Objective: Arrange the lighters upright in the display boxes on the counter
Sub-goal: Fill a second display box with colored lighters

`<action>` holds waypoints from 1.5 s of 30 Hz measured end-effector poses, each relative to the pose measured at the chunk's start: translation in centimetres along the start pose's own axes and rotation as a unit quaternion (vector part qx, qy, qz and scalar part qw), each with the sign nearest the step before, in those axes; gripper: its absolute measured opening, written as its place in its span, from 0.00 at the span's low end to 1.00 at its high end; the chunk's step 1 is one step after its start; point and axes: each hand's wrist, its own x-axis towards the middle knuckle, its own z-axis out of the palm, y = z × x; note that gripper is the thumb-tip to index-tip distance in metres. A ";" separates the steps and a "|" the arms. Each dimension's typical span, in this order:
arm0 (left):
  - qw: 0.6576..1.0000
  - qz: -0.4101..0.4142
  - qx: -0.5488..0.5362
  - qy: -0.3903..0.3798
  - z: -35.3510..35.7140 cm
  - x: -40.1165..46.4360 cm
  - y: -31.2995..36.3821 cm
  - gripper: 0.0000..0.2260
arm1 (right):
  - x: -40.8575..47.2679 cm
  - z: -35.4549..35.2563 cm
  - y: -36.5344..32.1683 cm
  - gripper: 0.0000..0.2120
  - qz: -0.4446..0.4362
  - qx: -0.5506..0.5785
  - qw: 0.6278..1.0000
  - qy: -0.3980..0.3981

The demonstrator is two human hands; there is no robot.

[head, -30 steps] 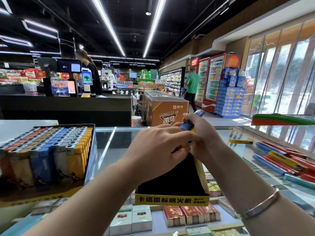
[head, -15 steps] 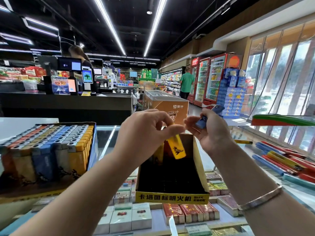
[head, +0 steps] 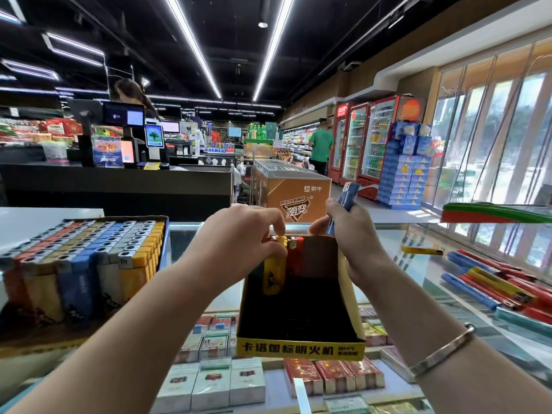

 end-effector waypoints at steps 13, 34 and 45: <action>1.000 0.019 0.005 0.013 0.3 -0.1 0.2 0.07 | 0.0 0.1 0.0 0.10 0.001 -0.001 1.000 -0.015; 0.999 -0.006 -0.024 -0.025 0.9 -0.2 -1.1 0.04 | -0.4 0.0 -0.6 0.12 0.000 0.007 1.000 -0.015; 0.990 -0.010 -0.136 0.042 0.6 -0.2 -0.2 0.22 | -1.0 -1.0 -2.7 0.12 -0.027 0.140 0.982 -0.122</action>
